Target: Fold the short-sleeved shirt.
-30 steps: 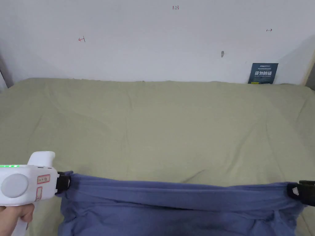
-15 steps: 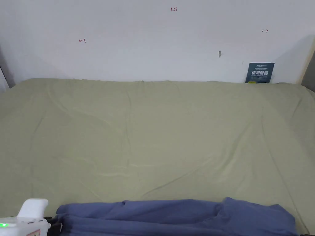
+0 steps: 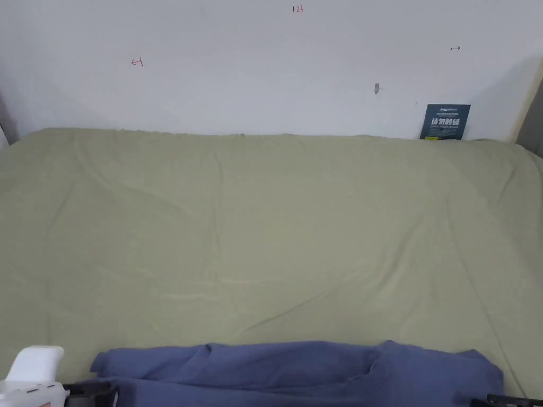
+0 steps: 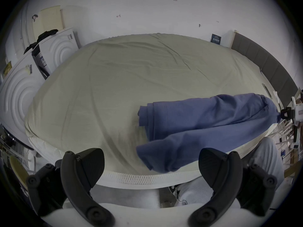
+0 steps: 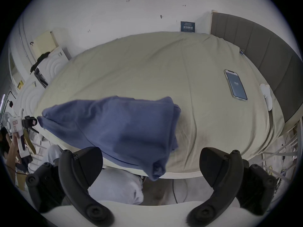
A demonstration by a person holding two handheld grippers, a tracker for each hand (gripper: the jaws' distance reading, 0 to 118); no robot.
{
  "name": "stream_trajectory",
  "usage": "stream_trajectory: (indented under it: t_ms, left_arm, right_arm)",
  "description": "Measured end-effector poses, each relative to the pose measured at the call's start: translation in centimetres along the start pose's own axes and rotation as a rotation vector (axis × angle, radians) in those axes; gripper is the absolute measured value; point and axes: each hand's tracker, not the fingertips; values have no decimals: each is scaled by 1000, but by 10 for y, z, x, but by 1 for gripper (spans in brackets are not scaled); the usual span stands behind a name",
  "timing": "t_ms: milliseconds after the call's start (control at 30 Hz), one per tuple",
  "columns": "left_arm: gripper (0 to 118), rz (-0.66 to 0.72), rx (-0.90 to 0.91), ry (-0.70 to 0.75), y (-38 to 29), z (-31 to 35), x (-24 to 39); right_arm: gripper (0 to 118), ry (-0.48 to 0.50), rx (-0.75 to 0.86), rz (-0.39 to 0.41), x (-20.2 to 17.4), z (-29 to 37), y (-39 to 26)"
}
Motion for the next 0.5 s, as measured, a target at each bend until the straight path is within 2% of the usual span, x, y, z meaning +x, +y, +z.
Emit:
stream_trajectory:
  t_ms: [33,67,100,133,167,233,267,333,433,500]
  left_arm:
    - [109,47,3,-12,1,4,6]
    - [99,77,38,-33,3,10,5]
    - [67,105,54,-53,7,17,5]
    - [23,137,64,-59,10,23,5]
    - [0,154,80,-74,10,25,6]
    - [0,178,105,-82,10,32,7]
    - [0,205,121,-120,13,34,7]
    - [0,220,128,-150,13,39,12]
    - [0,294,111,-228,14,36,3]
    - [0,309,109,-221,19,43,4]
  right_arm:
    - [114,-4,44,-15,-8,7,2]
    - [100,-4,103,-25,-14,14,3]
    - [50,104,138,85,-30,27,7]
    - [5,98,203,77,-40,37,8]
    - [0,79,249,69,-49,43,8]
    - [0,18,373,65,-75,71,9]
    - [0,27,399,89,-88,83,10]
    - [0,-37,518,138,-115,102,4]
    - [0,-95,608,190,-126,96,-5]
    - [0,-112,672,197,-133,97,-15]
